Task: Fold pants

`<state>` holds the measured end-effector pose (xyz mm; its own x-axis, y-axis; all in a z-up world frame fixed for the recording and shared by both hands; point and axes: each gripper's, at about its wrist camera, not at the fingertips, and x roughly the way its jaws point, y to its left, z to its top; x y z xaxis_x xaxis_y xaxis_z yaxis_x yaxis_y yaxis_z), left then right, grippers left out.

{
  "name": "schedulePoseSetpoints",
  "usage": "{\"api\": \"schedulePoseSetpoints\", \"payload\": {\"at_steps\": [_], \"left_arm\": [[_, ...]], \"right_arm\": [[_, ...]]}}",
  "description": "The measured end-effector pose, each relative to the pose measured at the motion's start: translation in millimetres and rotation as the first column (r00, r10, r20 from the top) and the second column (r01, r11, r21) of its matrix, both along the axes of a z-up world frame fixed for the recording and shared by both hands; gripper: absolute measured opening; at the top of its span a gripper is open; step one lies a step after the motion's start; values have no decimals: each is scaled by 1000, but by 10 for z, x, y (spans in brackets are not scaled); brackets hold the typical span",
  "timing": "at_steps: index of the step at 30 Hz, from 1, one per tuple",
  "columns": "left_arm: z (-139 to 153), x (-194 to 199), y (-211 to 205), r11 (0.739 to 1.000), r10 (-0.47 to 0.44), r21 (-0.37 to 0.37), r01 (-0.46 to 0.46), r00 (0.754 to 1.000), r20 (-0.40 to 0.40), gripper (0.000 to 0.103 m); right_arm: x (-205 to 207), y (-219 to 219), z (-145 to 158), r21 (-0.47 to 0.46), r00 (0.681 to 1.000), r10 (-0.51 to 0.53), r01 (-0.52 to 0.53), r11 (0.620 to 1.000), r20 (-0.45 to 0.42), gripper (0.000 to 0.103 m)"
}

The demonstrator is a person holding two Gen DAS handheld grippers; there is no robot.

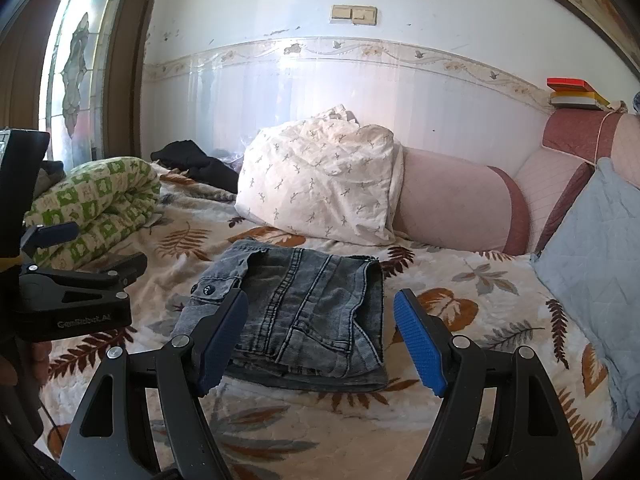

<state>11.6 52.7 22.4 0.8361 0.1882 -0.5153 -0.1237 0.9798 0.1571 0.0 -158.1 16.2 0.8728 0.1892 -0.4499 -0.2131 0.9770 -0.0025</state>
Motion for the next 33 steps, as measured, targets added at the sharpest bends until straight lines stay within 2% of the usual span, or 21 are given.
{"api": "schedulePoseSetpoints", "payload": {"at_steps": [19, 33], "left_arm": [[35, -7, 69, 1000, 20, -3, -19, 1000, 20, 103], [96, -98, 166, 999, -2, -38, 4, 999, 42, 103]], "right_arm": [[38, 87, 10, 9, 1000, 12, -12, 1000, 4, 75], [62, 207, 24, 9, 999, 32, -32, 999, 10, 75]]}}
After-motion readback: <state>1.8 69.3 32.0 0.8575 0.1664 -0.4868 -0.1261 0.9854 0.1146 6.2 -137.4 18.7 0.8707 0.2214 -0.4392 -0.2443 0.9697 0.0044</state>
